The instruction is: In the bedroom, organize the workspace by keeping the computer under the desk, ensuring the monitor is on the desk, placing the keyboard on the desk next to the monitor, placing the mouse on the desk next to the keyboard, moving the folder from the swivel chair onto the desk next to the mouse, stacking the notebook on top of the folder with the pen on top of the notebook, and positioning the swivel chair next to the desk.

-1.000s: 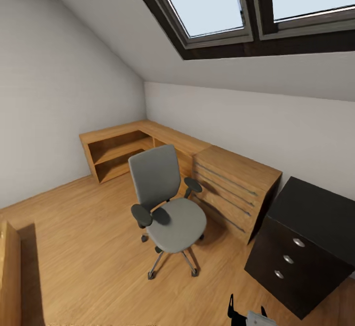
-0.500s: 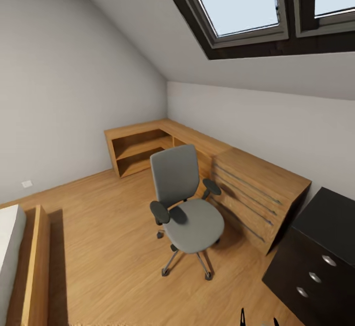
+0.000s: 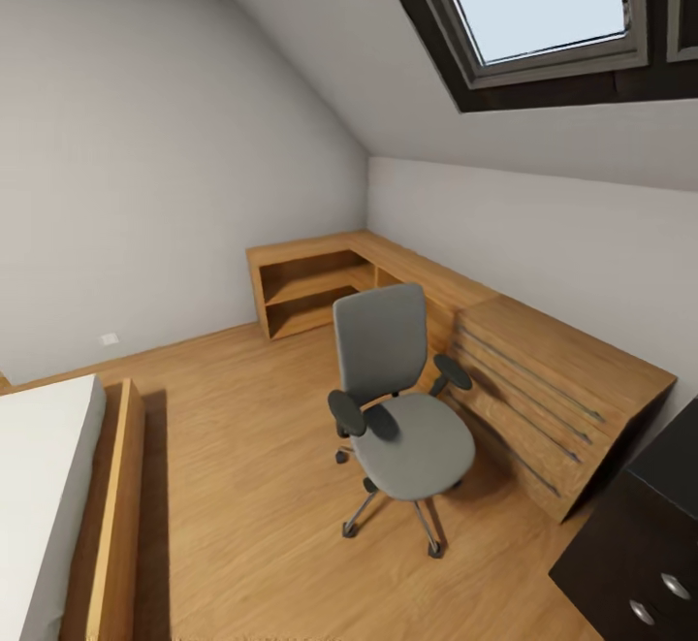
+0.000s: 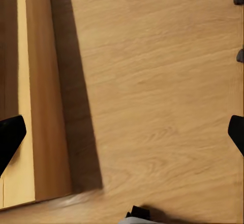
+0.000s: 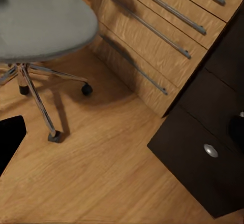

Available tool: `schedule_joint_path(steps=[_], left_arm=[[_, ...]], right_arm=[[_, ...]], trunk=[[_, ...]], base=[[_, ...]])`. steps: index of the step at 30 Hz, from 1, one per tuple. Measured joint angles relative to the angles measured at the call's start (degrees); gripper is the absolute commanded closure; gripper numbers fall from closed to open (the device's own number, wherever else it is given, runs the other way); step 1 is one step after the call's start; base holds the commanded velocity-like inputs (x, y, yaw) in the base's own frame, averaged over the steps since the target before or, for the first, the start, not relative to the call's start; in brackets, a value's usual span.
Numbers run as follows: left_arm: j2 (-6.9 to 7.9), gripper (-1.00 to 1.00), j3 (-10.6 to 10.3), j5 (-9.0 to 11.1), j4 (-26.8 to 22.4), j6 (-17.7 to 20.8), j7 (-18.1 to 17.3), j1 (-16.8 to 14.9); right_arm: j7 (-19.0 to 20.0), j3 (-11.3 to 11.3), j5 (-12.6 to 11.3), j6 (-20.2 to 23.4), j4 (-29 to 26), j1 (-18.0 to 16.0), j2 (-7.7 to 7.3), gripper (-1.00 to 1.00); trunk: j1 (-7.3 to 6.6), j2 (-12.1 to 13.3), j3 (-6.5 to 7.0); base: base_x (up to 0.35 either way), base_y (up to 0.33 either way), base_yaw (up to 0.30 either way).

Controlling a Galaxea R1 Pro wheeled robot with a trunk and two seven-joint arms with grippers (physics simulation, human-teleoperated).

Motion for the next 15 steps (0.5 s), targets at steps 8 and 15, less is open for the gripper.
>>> schedule_joint_path(steps=[8, 15], left_arm=[[-0.12, -1.0, -0.01, 0.0, -1.77, 0.89, -0.43, 0.01], [-0.07, -1.0, -0.04, -0.03, 4.72, -1.6, -0.58, 0.0]], right_arm=[[-0.04, -0.05, 0.11, -0.01, -0.36, 0.52, 2.58, -1.0], [-0.07, -0.09, 0.06, -0.02, -0.23, 0.57, 3.07, -1.0]], trunk=[[0.0, 0.0, -0.34], [0.0, 0.0, -0.61]], base=[[0.0, 0.0, 0.24], [0.0, 0.0, 0.244]])
